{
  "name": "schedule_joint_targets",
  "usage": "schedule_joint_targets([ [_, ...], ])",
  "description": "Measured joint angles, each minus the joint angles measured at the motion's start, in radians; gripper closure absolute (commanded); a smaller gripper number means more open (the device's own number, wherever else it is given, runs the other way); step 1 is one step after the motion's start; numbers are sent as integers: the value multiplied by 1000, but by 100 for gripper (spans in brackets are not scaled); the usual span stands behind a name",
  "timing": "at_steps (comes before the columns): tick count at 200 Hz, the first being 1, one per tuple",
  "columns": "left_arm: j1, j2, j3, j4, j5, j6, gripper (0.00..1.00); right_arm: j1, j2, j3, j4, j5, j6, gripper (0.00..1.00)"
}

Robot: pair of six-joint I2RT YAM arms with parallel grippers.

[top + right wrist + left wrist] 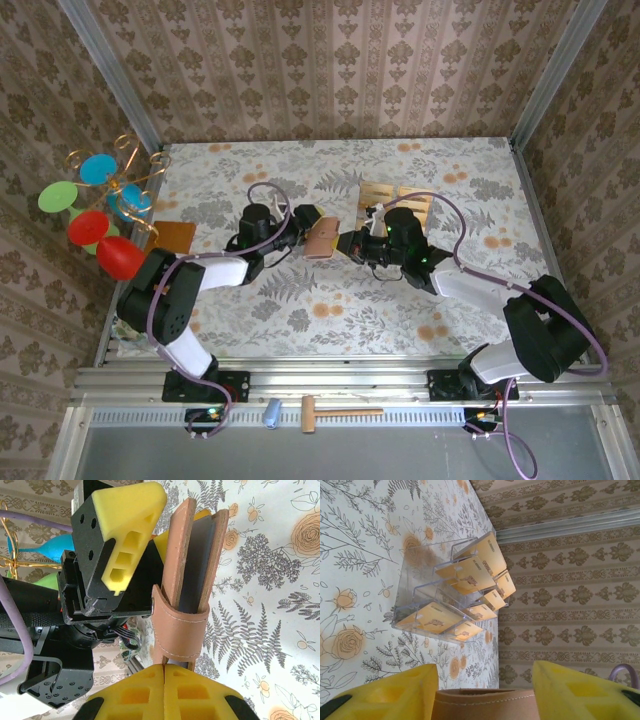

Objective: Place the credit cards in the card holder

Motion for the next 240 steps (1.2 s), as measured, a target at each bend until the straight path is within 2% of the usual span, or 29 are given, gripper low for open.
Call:
schedule_joint_targets([
  [47,6,0,-5,5,-1,0,64,0,6,0,1,0,0,100],
  [88,11,-2,-9,11,2,5,91,-2,23,0,0,0,-1,100],
  [111,11,-14,-9,19,3,13,100,-6,25,1,-23,-3,-14,65],
  [130,13,-39,-14,13,2,41,100,-22,17,7,-88,5,-56,47],
  [158,17,-104,-16,-81,-10,144,100,-43,-41,76,-311,86,-166,39],
  [196,1,-189,-6,-270,-89,321,100,-21,-65,256,-532,224,-324,33],
  [240,-56,-226,13,-415,-250,432,100,68,-12,345,-628,343,-396,32],
])
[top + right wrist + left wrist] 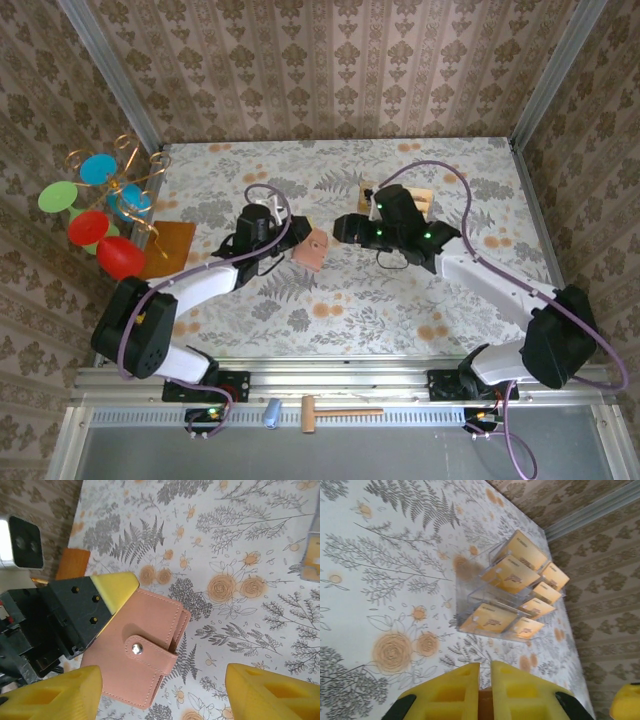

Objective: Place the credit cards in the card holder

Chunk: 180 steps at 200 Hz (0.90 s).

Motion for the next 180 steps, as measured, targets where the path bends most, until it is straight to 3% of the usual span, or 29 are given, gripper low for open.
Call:
schedule_joint_targets([
  [70,-77,-42,13,-64,-203,16,100,130,170,72,-18,101,-21,32],
  [127,-85,-49,14,-69,-249,18,100,141,221,114,-5,113,-21,33],
  [180,-86,-56,14,-80,-280,18,100,142,254,115,6,143,-19,42],
])
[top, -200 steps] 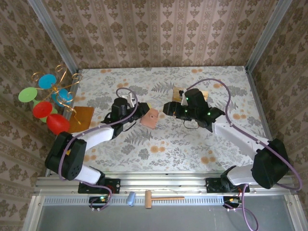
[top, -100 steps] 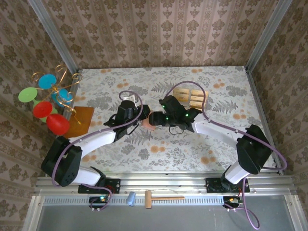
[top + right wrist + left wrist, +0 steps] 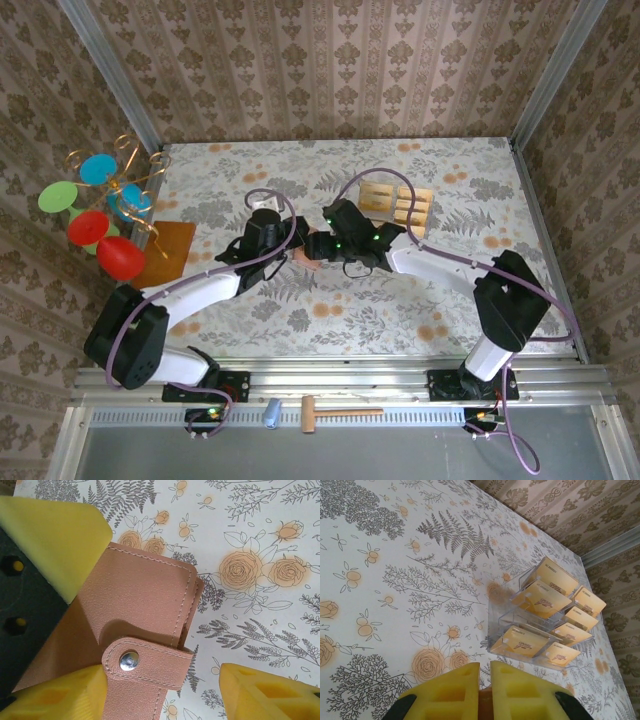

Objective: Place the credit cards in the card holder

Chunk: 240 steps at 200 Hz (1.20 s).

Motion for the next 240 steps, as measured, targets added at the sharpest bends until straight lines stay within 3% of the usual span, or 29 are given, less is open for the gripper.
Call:
schedule_joint_targets([
  [29,-8,-7,0,-3,-2,2,100,-12,-24,-73,61,15,26,47],
  [66,-11,-37,0,-3,0,20,100,-118,-89,-285,55,51,77,45],
  [89,-11,-38,0,-3,5,39,100,-132,-173,-376,49,35,104,43],
  [127,-11,-36,0,-2,27,71,100,-132,-277,-385,119,-51,130,41],
  [159,-11,-32,0,5,35,79,100,-132,-269,-348,165,-129,149,40],
  [203,-11,-31,0,19,35,87,100,-132,-175,-299,235,-198,178,47],
  [240,-14,-31,0,20,38,90,100,-132,-123,-296,269,-232,209,63],
])
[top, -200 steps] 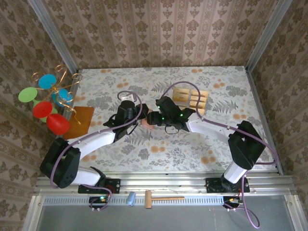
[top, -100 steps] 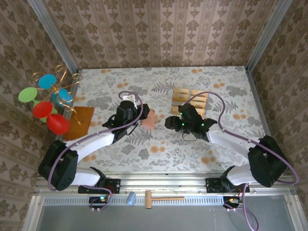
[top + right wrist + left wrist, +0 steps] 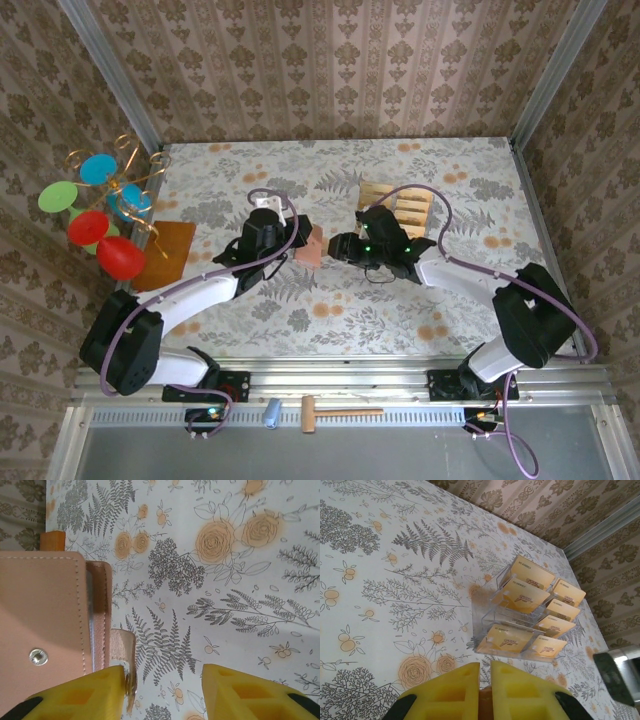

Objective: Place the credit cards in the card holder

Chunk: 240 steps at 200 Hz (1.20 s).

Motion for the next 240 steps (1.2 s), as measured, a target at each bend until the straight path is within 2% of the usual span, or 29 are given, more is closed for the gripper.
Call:
schedule_joint_targets([
  [32,-3,0,0,0,1,3,100,0,18,0,29,-20,13,80],
  [58,-3,0,0,0,1,3,100,0,18,0,45,-27,23,100],
  [83,-3,0,0,1,0,3,100,-9,18,0,50,-38,24,100],
  [102,-3,11,0,9,0,5,70,-24,13,0,49,-50,24,100],
  [117,0,29,0,21,0,5,61,-35,-6,2,33,-53,21,100],
  [135,16,70,-4,54,6,-6,54,-42,-34,28,-7,-58,16,100],
  [169,57,183,-10,111,22,-28,48,-27,-56,141,-52,-82,-1,100],
  [201,58,260,-10,146,49,-47,46,29,-24,249,-60,-107,-1,100],
  [240,84,268,-32,190,65,-47,45,62,35,233,-44,-121,-1,100],
])
